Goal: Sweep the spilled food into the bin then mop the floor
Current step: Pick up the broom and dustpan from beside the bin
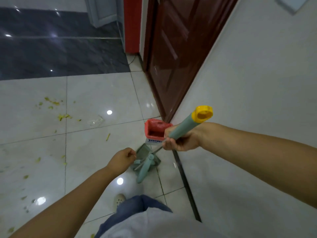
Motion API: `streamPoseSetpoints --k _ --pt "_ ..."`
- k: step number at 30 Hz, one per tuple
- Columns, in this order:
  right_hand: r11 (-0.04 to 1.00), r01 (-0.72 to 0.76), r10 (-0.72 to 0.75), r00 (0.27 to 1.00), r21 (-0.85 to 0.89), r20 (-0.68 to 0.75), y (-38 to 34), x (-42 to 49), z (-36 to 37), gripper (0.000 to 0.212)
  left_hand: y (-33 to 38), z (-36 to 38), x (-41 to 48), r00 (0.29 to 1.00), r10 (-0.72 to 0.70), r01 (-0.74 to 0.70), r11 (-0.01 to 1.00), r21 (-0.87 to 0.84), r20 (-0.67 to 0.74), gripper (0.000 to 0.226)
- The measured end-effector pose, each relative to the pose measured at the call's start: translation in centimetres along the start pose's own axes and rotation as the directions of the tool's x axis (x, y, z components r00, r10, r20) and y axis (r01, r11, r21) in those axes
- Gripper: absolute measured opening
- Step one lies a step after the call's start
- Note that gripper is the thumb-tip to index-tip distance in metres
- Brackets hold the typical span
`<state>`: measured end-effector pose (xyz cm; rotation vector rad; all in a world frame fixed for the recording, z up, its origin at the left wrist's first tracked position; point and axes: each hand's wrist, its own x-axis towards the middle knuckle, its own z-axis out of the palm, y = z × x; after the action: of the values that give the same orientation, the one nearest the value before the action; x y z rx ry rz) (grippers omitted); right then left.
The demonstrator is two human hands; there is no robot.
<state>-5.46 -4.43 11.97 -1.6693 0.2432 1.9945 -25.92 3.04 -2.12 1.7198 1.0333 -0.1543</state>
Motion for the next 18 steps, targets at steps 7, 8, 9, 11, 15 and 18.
streamPoseSetpoints --k 7,8,9,11,15,18 --pt "0.995 -0.075 0.084 0.984 -0.065 0.156 -4.0 3.7 9.1 0.056 -4.6 -5.0 -0.7 0.974 -0.224 0.223 0.974 -0.048 -0.031 0.038" --pt "0.994 -0.065 0.075 0.99 -0.083 0.119 -4.5 4.0 10.5 0.04 -5.2 -5.7 -0.8 0.968 -0.248 0.246 0.967 -0.072 -0.02 0.043" --pt "0.994 -0.05 0.058 0.996 -0.1 0.074 -5.0 4.2 11.7 0.026 -5.6 -6.3 -0.8 0.969 -0.248 0.245 0.963 -0.116 -0.013 0.043" --pt "0.986 -0.049 0.057 0.997 -0.162 0.048 -5.5 4.5 13.9 0.026 -6.2 -7.4 -1.0 0.965 -0.261 0.245 0.92 -0.305 -0.013 0.035" --pt "0.956 -0.051 0.076 0.994 -0.289 0.077 -6.8 5.1 17.2 0.026 -7.6 -9.3 -1.4 0.945 -0.322 0.232 0.782 -0.579 -0.057 0.026" --pt "0.922 0.064 -0.016 0.992 -0.381 0.128 -9.1 6.7 19.0 0.014 -8.1 -11.1 -1.1 0.916 -0.343 0.156 0.781 -0.604 -0.208 0.023"
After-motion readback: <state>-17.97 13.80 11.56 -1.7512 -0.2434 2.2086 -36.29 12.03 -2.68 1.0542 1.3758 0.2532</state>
